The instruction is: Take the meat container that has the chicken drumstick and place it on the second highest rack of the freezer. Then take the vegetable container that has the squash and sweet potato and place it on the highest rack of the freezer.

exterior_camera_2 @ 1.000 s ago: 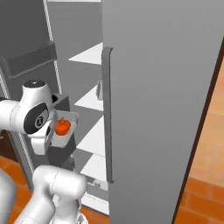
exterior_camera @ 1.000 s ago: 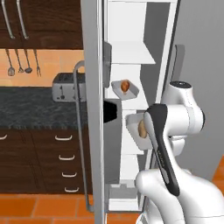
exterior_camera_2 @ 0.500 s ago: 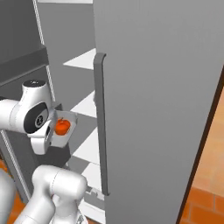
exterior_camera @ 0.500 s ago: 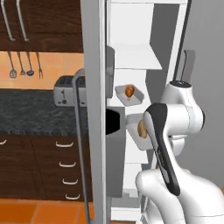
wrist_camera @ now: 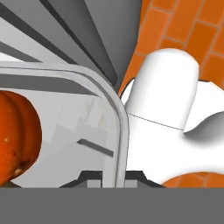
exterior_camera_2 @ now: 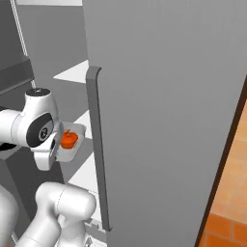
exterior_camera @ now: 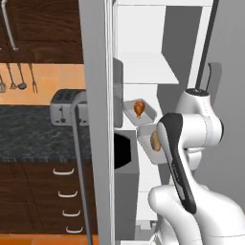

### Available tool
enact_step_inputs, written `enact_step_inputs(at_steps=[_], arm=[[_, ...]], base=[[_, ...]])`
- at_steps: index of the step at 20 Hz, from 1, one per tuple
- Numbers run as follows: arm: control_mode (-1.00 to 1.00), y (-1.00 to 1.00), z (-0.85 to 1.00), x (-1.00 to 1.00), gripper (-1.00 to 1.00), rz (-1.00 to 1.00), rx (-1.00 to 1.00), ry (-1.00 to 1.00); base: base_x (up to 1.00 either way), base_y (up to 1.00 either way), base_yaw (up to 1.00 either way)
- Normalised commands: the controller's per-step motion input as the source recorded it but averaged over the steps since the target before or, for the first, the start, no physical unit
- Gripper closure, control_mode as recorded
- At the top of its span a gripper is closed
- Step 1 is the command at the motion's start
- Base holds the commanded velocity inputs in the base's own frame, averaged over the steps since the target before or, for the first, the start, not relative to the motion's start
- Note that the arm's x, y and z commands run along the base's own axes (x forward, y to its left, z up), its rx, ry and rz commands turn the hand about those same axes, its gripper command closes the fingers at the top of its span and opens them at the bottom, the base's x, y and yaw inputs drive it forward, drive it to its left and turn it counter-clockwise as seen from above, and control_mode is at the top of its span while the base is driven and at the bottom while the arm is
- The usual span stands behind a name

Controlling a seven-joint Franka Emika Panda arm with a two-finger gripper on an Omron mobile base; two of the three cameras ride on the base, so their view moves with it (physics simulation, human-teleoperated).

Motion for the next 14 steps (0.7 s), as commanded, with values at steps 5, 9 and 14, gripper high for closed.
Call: enact_step_inputs(at_steps=[5, 9, 14], arm=[[1.0, 0.0, 0.0, 0.0, 1.0, 0.0, 0.0, 0.0], [1.0, 0.0, 0.0, 0.0, 1.0, 0.0, 0.0, 0.0], [1.0, 0.0, 0.0, 0.0, 1.0, 0.0, 0.0, 0.0]], base=[[0.23, 0.05, -0.08], [0.09, 0.36, -0.15], [0.13, 0.4, -0.15]])
